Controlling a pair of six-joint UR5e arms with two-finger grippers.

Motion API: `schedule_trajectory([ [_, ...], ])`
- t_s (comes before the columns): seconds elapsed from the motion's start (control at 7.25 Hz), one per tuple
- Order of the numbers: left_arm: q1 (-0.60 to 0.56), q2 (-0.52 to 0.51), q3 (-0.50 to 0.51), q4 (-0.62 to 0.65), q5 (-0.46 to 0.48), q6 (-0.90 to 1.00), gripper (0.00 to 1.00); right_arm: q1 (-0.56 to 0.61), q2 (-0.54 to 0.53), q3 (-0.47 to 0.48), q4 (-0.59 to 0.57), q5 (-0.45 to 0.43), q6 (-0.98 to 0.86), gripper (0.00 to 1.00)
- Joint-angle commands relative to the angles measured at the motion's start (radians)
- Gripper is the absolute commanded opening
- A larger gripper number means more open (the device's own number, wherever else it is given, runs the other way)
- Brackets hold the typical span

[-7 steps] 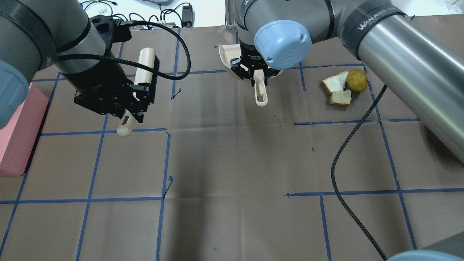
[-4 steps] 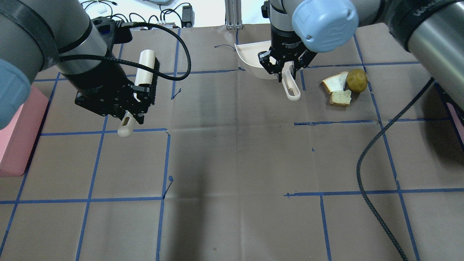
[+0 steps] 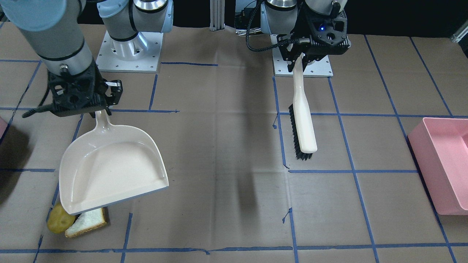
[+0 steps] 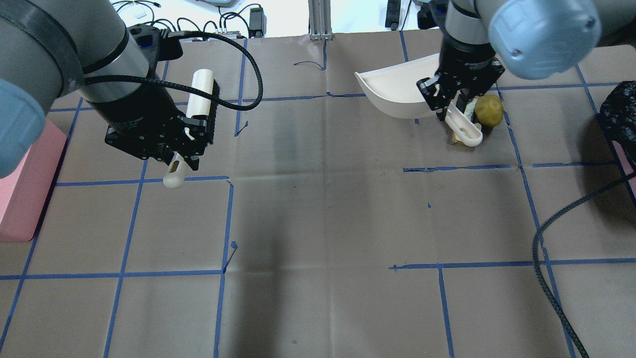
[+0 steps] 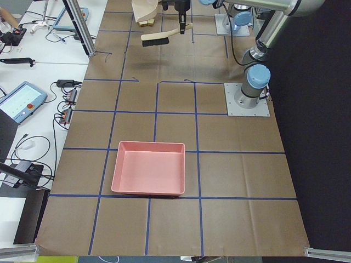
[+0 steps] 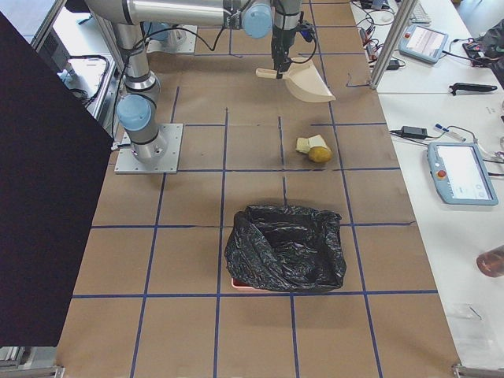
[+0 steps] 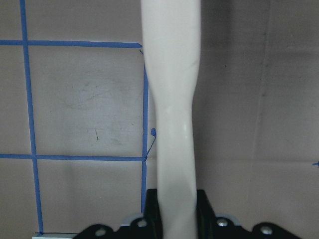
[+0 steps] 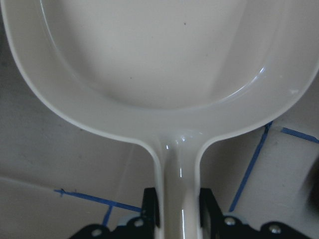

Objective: Sweep and dump trash in nearest bin
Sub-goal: 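Lift the dustpan with the right gripper and carry it beside the food items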

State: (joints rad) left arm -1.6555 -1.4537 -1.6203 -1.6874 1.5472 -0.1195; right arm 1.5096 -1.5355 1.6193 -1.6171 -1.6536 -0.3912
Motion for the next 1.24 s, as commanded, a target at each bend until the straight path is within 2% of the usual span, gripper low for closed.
schedule_trajectory([
  [0.0, 0.0, -0.001, -0.001, 0.002, -0.039, 0.006, 0.0, -0.205, -0.141, 0.13, -0.023, 0.002, -0.339, 0.01],
  [0.28, -0.001, -0.001, -0.001, 0.002, -0.039, 0.017, 0.0, -0.358, -0.14, 0.148, -0.108, -0.001, -0.658, 0.01],
  [0.41, -0.001, -0.002, -0.003, 0.003, -0.039, 0.018, 0.0, -0.394, -0.132, 0.148, -0.165, -0.052, -0.821, 0.01],
  [0.55, -0.003, -0.008, -0.003, 0.003, -0.038, 0.018, 0.0, -0.432, -0.111, 0.148, -0.208, -0.066, -0.983, 0.01],
  [1.1, -0.012, -0.005, -0.024, 0.002, -0.041, 0.009, 0.0, -0.623, 0.029, 0.139, -0.421, -0.057, -1.424, 0.02],
])
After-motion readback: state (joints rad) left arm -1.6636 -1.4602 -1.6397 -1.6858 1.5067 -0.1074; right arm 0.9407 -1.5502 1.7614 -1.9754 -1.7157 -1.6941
